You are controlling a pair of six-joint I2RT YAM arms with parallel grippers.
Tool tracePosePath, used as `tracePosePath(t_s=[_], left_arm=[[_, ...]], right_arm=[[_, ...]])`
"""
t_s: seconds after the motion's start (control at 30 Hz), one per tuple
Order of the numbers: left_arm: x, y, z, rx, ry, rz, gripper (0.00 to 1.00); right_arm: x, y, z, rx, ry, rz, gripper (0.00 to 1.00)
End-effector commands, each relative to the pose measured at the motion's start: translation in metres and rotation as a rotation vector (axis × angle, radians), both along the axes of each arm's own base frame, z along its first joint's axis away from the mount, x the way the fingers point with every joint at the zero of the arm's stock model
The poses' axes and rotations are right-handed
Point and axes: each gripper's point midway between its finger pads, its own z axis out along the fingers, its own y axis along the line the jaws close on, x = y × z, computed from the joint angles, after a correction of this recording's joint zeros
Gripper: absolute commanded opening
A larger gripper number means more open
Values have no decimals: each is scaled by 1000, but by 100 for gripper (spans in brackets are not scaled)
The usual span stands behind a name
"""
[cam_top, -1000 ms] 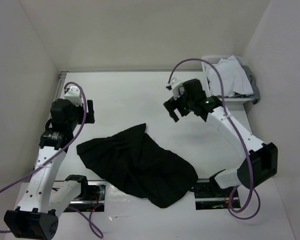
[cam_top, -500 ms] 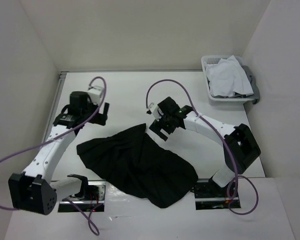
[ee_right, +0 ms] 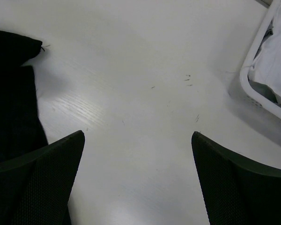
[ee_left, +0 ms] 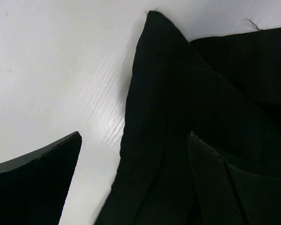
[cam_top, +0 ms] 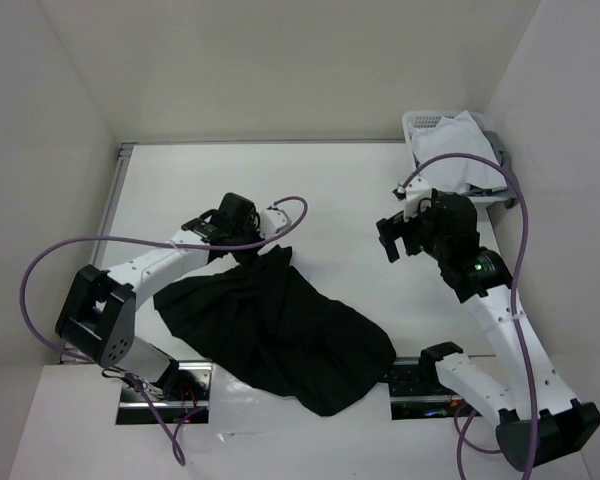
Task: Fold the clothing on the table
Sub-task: Flatten the skirt out
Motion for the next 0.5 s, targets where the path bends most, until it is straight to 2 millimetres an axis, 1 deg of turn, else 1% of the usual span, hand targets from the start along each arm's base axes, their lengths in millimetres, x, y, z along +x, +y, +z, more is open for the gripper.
tracePosePath(t_s=[0.0,0.03,0.07,0.1,0.13,0.23,0.27,0.3,0.33,0.37,0.4,0.43,0.47], left_arm=[[14,-23,4,-54,-53,-159,100],[20,-26,6,-69,-54,-174,100],[16,-33,3,-90,-27,-212,100],[18,-33,-8,-88,2,-225,100],[16,-32,-15,-90,42,-233,100],[16,-39,-33,-110,111,-277,100],[16,-43,-33,-127,121,-289,100],[14,-44,-41,-125,139,-300,100],[16,-41,-40,-133,141,-293,100],[14,-42,-45,-137,157,-296,98],[15,-45,-46,-146,163,-302,95],[18,-42,-46,-144,158,-300,92],[16,-43,-49,-146,176,-303,87]], right_arm=[[-6,0,1,58,-5,18,99],[-6,-4,4,70,-14,11,99],[-6,-4,4,70,-14,11,99],[-6,-5,4,75,-13,8,99],[-6,-5,4,75,-13,8,99],[-6,-8,0,73,-5,-1,99],[-6,-8,0,73,-5,-1,99],[-6,-8,0,73,-5,-1,99],[-6,-8,0,73,-5,-1,99],[-6,-8,0,73,-5,-1,99],[-6,-8,0,73,-5,-1,99],[-6,-8,0,73,-5,-1,99],[-7,-7,2,79,-13,7,99]])
